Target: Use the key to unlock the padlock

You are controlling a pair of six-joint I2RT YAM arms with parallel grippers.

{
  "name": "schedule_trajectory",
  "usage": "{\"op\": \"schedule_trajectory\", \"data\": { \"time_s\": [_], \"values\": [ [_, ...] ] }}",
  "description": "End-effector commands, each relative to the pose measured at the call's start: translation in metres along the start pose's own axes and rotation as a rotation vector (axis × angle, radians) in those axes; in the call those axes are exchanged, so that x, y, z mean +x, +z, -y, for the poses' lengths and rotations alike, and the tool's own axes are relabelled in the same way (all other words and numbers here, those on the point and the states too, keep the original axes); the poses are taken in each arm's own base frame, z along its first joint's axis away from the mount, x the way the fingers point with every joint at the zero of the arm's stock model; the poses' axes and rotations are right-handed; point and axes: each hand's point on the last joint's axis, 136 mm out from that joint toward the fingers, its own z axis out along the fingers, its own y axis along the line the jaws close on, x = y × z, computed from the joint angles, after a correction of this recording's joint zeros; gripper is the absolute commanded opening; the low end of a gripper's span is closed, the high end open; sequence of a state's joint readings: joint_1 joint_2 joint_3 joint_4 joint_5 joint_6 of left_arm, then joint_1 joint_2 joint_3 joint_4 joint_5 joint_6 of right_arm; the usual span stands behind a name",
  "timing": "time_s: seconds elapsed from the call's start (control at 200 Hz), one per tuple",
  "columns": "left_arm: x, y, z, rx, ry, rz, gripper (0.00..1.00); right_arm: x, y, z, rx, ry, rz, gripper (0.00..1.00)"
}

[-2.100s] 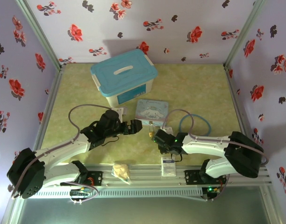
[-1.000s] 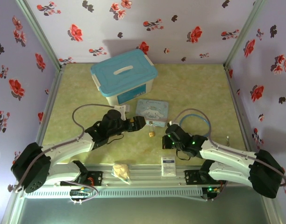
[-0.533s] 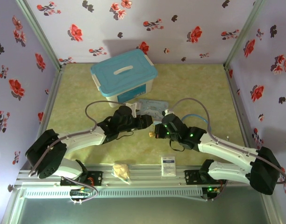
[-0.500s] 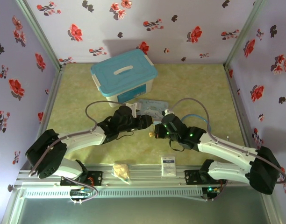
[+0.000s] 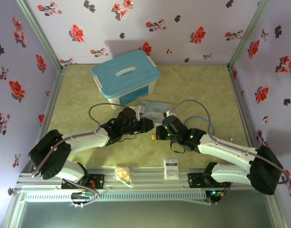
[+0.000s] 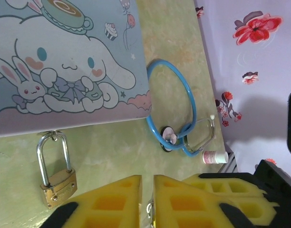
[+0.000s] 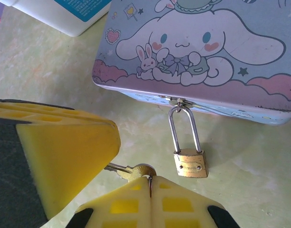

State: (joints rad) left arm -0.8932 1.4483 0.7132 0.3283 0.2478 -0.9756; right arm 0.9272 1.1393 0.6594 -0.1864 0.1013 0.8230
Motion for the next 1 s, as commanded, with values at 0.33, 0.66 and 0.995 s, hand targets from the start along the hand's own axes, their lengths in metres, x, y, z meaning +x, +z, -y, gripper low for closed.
{"op": "schedule_trajectory", "data": {
  "time_s": [0.33, 0.66, 0.995],
  "values": [
    [0.004, 0.008, 0.007, 0.014, 0.020, -0.044, 0.07, -0.014, -0.003, -0.015, -0.058, 0.026, 0.049, 0.00],
    [0.006, 0.009, 0.007, 0.021, 0.022, -0.056, 0.00, -0.013, -0.001, -0.015, -0.068, 0.032, 0.055, 0.01],
    [-0.035, -0.026, 0.041, 0.196, 0.062, 0.074, 0.00, -0.039, -0.043, -0.050, -0.477, 0.125, 0.190, 0.99]
  ]
}}
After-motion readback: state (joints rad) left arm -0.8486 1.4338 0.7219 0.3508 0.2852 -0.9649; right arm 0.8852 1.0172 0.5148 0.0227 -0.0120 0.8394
